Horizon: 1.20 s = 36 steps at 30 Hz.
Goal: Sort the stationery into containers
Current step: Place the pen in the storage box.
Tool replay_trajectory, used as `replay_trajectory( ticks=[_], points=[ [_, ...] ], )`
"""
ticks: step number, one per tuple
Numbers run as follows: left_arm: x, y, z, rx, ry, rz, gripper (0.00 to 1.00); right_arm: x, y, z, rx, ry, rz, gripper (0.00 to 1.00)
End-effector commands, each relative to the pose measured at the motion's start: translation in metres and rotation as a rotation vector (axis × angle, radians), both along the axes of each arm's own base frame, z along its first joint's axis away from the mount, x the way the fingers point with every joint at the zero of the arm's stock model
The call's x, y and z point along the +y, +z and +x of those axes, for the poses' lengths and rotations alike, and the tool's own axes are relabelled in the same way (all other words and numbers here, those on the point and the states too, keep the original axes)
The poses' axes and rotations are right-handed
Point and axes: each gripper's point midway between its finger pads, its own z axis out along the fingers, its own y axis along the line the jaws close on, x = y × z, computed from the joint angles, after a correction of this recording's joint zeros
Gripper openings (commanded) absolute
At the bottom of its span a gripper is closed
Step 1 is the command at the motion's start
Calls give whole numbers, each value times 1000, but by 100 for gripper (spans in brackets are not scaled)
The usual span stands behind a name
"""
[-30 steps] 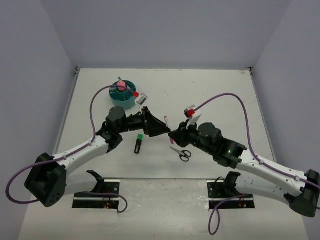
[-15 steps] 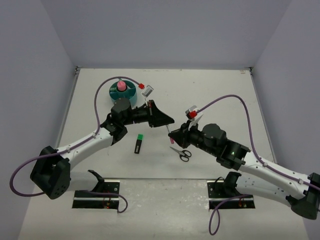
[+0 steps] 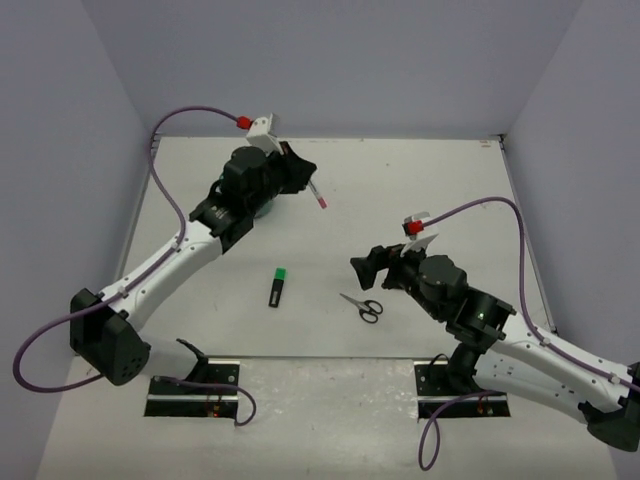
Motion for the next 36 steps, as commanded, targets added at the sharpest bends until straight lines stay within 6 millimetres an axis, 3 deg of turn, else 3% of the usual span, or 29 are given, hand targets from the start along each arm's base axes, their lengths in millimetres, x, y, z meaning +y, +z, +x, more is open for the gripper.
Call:
replay_trajectory(
  ticks=[1, 3, 5, 6, 10, 15, 21, 27, 32, 36],
  points=[
    [112, -28, 91, 24, 526, 224, 0, -22, -18, 14, 24, -128, -24, 99],
    [135, -43, 124, 46, 613, 280, 0, -22, -25, 16, 35, -133, -34, 99],
    [146, -40, 146, 11, 691, 328, 0, -19, -32, 17, 48, -124, -41, 99],
    [148, -35, 155, -10, 716, 331, 0, -16, -33, 17, 52, -115, -38, 99],
    [164, -55, 175, -5, 799, 410, 0, -11, -37, 18, 69, -104, -49, 99],
    [187, -77, 188, 28, 857, 428, 0, -8, -38, 15, 74, -74, -46, 99],
    [191, -93, 199, 53, 800, 407, 0, -5, -39, 13, 78, -56, -51, 99],
    [176, -84, 197, 46, 726, 337, 0, -2, -43, 15, 89, -55, -68, 99],
    [178, -71, 196, 26, 741, 324, 0, 0, -46, 15, 98, -50, -75, 99],
    [182, -75, 204, 32, 765, 345, 0, 1, -46, 15, 100, -45, -72, 99]
  ],
)
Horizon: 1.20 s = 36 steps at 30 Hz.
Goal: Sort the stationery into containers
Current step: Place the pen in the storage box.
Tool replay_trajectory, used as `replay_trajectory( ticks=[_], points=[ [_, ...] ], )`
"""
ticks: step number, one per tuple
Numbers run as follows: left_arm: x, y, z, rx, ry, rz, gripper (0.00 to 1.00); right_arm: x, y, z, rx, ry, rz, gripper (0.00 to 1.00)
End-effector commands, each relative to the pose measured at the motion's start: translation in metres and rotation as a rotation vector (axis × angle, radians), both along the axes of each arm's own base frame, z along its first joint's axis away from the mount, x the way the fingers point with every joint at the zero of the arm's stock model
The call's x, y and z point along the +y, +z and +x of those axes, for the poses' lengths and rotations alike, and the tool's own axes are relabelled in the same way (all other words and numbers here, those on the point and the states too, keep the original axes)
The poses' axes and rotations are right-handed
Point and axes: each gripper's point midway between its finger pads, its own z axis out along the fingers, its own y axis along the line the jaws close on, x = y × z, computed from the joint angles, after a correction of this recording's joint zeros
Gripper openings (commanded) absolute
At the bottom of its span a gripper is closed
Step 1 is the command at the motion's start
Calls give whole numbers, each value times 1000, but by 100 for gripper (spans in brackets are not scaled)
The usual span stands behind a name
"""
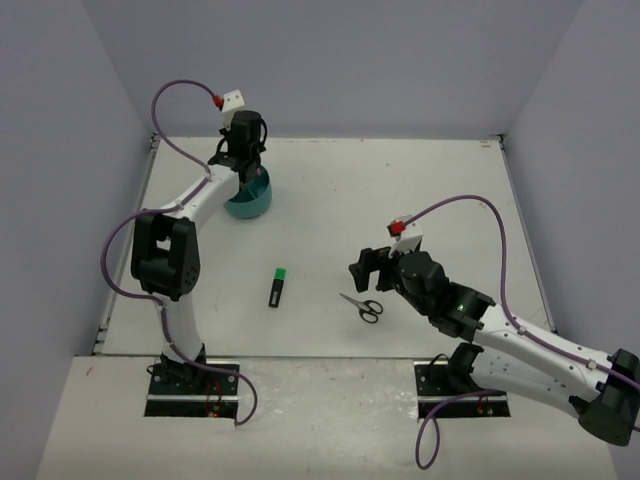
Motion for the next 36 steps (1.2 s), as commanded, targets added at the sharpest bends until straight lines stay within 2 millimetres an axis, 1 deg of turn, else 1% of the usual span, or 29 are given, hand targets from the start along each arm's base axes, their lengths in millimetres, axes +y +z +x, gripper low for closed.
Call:
replay_trajectory(
  ticks=[1, 6, 7, 10, 14, 17, 18, 19, 22, 24, 25, 27, 29, 30, 31, 33, 34, 35, 36],
  points=[
    [5, 37, 16, -103, 40, -17, 0, 4, 10, 3, -14, -4, 37, 99],
    [11, 36, 23, -113, 51, -29, 0, 6, 8, 3, -7, 6, 30, 99],
    [14, 31, 26, -104, 51, -40, 0, 7, 6, 2, -3, 11, 27, 99],
    [19, 27, 33, -90, 57, -50, 0, 8, 6, 2, 0, 14, 26, 99],
    [25, 16, 34, -74, 65, -55, 0, 8, 6, 2, 0, 13, 26, 99],
    [29, 6, 32, -54, 78, -68, 3, 8, 5, 2, 2, 16, 25, 99],
    [30, 3, 31, -50, 83, -75, 6, 9, 4, 2, 4, 16, 23, 99],
    [31, 1, 30, -47, 87, -82, 11, 9, 4, 2, 7, 17, 22, 99],
    [34, -5, 22, -38, 102, -121, 40, 12, 1, 3, 17, 20, 14, 99],
    [32, 0, 16, -49, 96, -152, 54, 12, -2, 4, 27, 16, 2, 99],
    [31, 5, 14, -58, 91, -162, 58, 12, -3, 5, 30, 15, -2, 99],
    [30, 21, 6, -84, 87, -199, 63, 11, -7, 6, 42, 8, -11, 99],
    [28, 41, -3, -112, 80, -231, 65, 10, -9, 8, 51, 0, -19, 99],
    [29, 63, -10, -147, 75, -250, 66, 10, -12, 9, 58, -2, -26, 99],
    [29, 79, -17, -171, 74, -270, 69, 8, -14, 10, 65, -9, -34, 99],
    [30, 104, -33, -198, 59, -286, 91, 5, -18, 13, 76, -26, -46, 99],
    [31, 123, -46, -218, 44, -295, 97, 2, -21, 15, 87, -34, -58, 99],
    [30, 148, -62, -248, 16, -304, 100, 0, -24, 17, 100, -44, -71, 99],
    [29, 169, -79, -274, -22, -310, 100, -2, -29, 18, 116, -46, -83, 99]
  ],
)
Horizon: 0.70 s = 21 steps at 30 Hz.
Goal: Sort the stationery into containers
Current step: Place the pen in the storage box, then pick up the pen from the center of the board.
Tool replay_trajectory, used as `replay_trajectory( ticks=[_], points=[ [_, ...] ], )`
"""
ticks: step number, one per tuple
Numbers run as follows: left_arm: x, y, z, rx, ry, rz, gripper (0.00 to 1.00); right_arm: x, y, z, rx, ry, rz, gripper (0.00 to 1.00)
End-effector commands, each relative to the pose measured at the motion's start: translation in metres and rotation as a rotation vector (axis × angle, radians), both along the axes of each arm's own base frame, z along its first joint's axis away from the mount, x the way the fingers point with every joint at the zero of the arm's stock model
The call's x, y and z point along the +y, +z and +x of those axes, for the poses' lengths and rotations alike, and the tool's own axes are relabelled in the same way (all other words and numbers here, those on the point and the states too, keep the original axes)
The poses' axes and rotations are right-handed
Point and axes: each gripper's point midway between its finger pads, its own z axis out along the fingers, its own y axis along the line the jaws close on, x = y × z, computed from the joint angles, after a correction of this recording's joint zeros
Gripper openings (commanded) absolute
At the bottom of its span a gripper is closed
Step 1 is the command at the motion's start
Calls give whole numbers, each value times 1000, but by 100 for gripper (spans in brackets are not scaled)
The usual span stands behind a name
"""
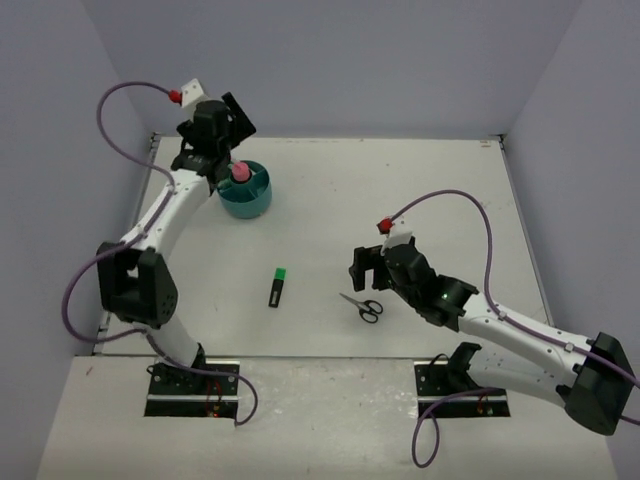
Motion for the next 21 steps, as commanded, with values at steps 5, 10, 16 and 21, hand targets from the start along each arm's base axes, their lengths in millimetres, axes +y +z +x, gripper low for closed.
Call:
replay_trajectory(
  ticks=[5, 10, 16, 21],
  points=[
    [-8, 163, -144, -284, -240, -99, 100, 2, -6, 8, 87, 26, -31, 99],
    [-7, 117, -234, -245, -362, -71, 100, -3, -24, 0, 226, 41, -166, 86],
    [9, 66, -287, -128, -387, 23, 100, 28, -11, 1, 275, 65, -142, 98],
    [32, 45, -301, -105, -309, 111, 100, 64, 3, 11, 260, -179, -54, 99]
  ],
)
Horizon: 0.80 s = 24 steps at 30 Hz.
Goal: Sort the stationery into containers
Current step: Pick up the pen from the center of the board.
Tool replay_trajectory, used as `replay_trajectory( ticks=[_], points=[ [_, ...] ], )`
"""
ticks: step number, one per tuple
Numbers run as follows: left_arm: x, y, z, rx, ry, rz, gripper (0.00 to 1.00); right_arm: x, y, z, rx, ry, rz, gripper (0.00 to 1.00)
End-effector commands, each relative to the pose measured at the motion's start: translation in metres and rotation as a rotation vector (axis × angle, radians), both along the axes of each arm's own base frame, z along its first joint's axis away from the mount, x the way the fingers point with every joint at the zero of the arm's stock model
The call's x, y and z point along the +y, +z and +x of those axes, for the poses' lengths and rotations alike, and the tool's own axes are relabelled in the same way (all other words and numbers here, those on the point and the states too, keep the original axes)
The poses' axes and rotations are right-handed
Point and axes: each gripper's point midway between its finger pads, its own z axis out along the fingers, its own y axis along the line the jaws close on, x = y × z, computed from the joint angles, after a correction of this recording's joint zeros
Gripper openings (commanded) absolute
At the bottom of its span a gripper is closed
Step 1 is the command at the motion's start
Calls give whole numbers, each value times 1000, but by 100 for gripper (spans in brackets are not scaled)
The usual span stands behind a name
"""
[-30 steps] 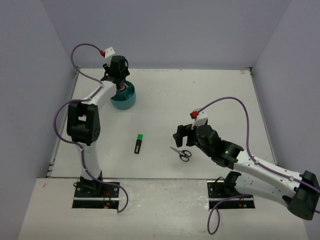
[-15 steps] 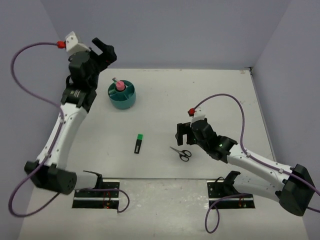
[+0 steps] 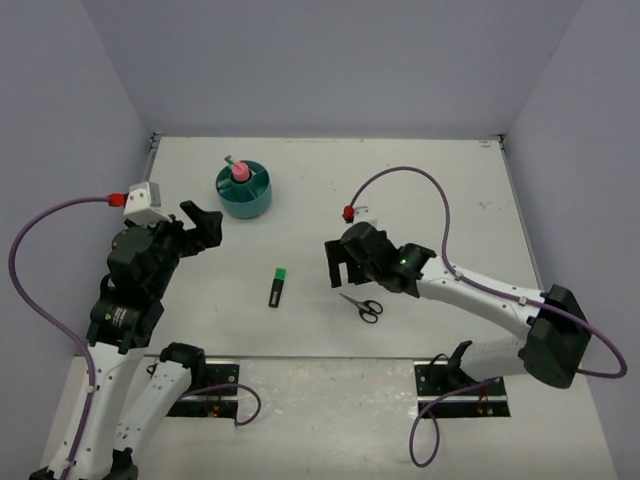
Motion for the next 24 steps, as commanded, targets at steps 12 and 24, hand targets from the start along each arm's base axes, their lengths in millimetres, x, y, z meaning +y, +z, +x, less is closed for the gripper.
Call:
replay_trajectory(
  ticks=[12, 24],
  points=[
    [19, -24, -25, -44, 38, 86, 100, 156, -28, 9, 85, -282, -74, 91],
    [11, -23, -24, -53, -8, 86, 100, 182, -77, 7, 122, -250, -116, 74]
  ],
)
